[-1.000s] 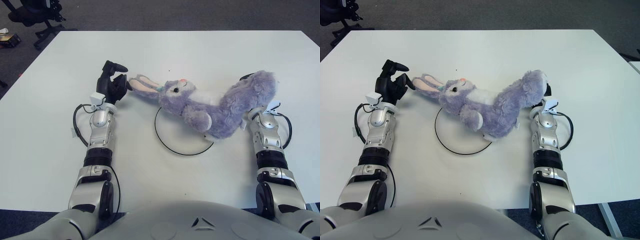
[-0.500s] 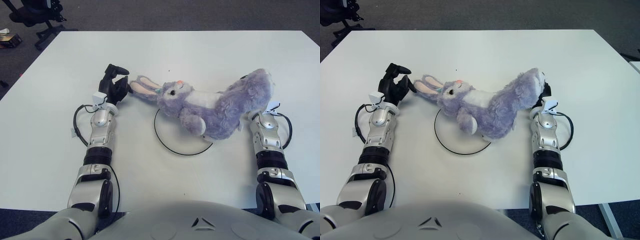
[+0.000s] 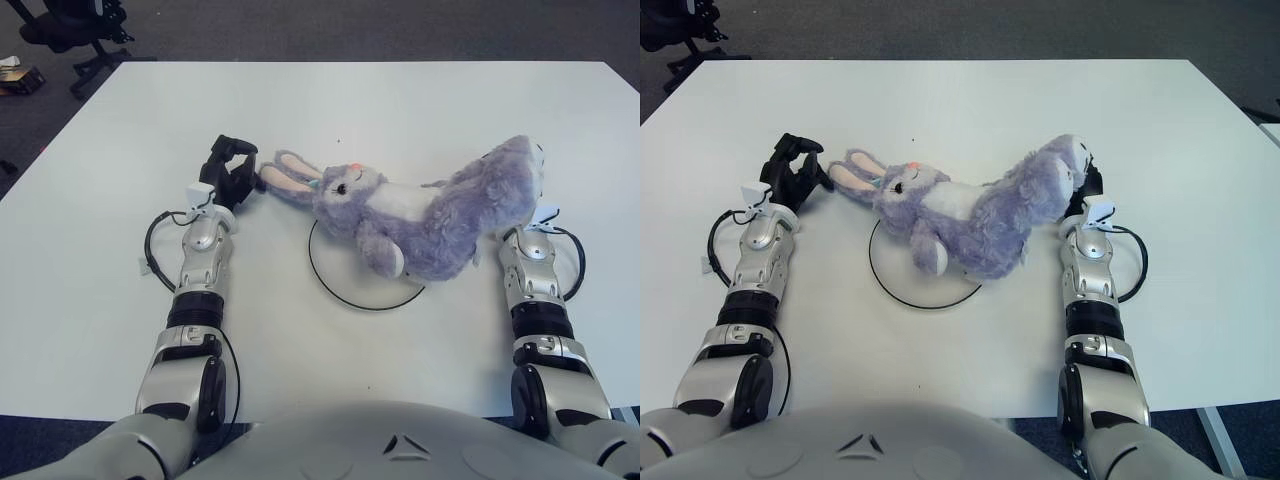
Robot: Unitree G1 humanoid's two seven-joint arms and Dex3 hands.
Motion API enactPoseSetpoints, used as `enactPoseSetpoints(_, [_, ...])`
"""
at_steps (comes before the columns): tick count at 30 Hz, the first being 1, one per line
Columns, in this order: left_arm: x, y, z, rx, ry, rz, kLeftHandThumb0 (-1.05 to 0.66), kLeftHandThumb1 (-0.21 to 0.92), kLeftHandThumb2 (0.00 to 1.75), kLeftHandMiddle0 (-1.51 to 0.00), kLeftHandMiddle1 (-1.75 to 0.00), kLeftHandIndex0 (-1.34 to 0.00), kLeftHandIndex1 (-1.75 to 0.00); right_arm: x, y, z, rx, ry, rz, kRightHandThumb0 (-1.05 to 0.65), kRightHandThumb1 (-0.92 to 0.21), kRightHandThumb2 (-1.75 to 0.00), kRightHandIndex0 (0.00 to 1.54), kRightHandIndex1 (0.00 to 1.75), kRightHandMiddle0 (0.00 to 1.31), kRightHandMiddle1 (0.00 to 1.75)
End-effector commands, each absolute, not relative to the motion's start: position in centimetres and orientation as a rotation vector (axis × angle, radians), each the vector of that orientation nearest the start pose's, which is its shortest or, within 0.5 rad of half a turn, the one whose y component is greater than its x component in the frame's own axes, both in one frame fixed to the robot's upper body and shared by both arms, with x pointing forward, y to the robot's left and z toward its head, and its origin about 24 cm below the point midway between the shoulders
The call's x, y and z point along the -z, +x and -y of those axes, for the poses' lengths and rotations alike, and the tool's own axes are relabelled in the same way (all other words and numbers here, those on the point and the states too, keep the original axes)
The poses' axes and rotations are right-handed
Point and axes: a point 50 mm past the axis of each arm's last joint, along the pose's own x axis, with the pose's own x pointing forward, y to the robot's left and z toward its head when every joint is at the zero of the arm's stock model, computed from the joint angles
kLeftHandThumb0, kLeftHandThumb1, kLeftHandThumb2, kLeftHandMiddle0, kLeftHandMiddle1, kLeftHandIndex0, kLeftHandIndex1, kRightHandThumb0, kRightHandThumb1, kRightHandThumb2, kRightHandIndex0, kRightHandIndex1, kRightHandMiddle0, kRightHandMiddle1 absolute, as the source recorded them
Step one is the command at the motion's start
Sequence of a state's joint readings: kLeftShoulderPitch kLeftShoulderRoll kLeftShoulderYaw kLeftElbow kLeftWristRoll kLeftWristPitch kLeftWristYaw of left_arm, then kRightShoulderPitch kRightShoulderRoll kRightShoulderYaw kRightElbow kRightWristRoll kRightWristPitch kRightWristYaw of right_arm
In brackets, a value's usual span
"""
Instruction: Put the doll into the plate.
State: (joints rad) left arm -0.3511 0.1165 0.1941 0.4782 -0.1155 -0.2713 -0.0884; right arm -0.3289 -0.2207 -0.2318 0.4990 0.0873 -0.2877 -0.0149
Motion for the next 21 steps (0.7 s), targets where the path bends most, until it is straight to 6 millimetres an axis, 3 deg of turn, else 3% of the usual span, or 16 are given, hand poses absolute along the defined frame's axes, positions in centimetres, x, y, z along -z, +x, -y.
enactPoseSetpoints(1, [-3.55,30.54,-19.83,-0.078,-0.043,0.048,-0.35,0.92,0.45,-0.88,-1.75,-0.27,-1.68,-4.23,30.00,23.78,0.229,-0.073,0.075,-0.37,-0.74,-0.75,0.85,1.75,0.31,1.75])
enactPoseSetpoints(21, [-3.57,30.72,-19.67,-0.102,-0.021,0.010,-0.35,0.92,0.45,-0.85,-1.75,-0.27,-1.69,-4.24,30.08,23.75,0.228,-0.073,0.079,-0.38,-0.73,-0.77,0.86,1.75,0.32,1.75])
